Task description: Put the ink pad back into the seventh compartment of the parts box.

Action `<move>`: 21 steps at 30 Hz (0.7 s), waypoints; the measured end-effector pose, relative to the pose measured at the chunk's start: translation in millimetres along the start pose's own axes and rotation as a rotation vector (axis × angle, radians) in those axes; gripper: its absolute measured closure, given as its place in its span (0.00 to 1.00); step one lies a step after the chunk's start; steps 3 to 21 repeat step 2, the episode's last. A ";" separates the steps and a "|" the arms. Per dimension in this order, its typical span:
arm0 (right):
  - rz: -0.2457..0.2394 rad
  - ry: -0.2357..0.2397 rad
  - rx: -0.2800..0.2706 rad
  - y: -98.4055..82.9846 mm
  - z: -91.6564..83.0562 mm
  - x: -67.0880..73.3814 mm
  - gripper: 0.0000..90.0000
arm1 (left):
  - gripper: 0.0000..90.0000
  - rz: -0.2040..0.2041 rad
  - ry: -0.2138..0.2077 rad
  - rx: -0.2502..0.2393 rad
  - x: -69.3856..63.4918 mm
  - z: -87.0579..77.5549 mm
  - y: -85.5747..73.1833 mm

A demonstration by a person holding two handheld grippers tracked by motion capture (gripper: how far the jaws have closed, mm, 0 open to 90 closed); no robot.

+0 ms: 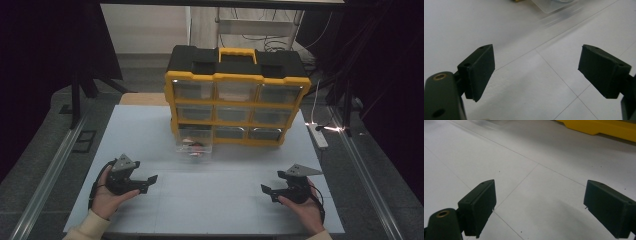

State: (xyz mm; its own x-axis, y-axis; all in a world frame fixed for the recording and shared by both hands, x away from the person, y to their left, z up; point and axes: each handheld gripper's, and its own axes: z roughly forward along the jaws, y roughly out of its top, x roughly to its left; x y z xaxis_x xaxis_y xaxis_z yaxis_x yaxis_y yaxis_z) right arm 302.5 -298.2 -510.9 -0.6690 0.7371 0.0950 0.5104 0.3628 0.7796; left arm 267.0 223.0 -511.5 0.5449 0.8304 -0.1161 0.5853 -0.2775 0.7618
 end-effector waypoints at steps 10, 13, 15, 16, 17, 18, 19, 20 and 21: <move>0.009 0.007 -0.005 0.2 0.4 -0.8 0.12 | 0.16 -0.005 -0.001 0.001 -0.2 0.5 0.0; 0.009 0.007 -0.005 0.2 0.4 -0.8 0.12 | 0.16 -0.005 -0.001 0.001 -0.2 0.5 0.0; 0.009 0.007 -0.005 0.2 0.4 -0.8 0.12 | 0.16 -0.005 -0.001 0.001 -0.2 0.5 0.0; 0.009 0.007 -0.005 0.2 0.4 -0.8 0.12 | 0.16 -0.005 -0.001 0.001 -0.2 0.5 0.0; 0.009 0.007 -0.005 0.2 0.4 -0.8 0.12 | 0.16 -0.005 -0.001 0.001 -0.2 0.5 0.0; 0.009 0.007 -0.005 0.2 0.4 -0.8 0.12 | 0.16 -0.005 -0.001 0.001 -0.2 0.5 0.0; 0.009 0.007 -0.005 0.2 0.4 -0.8 0.12 | 0.16 -0.005 -0.001 0.001 -0.2 0.5 0.0; 0.009 0.007 -0.005 0.2 0.4 -0.8 0.12 | 0.16 -0.005 -0.001 0.001 -0.2 0.5 0.0; 0.009 0.007 -0.005 0.2 0.4 -0.8 0.12 | 0.16 -0.005 -0.001 0.001 -0.2 0.5 0.0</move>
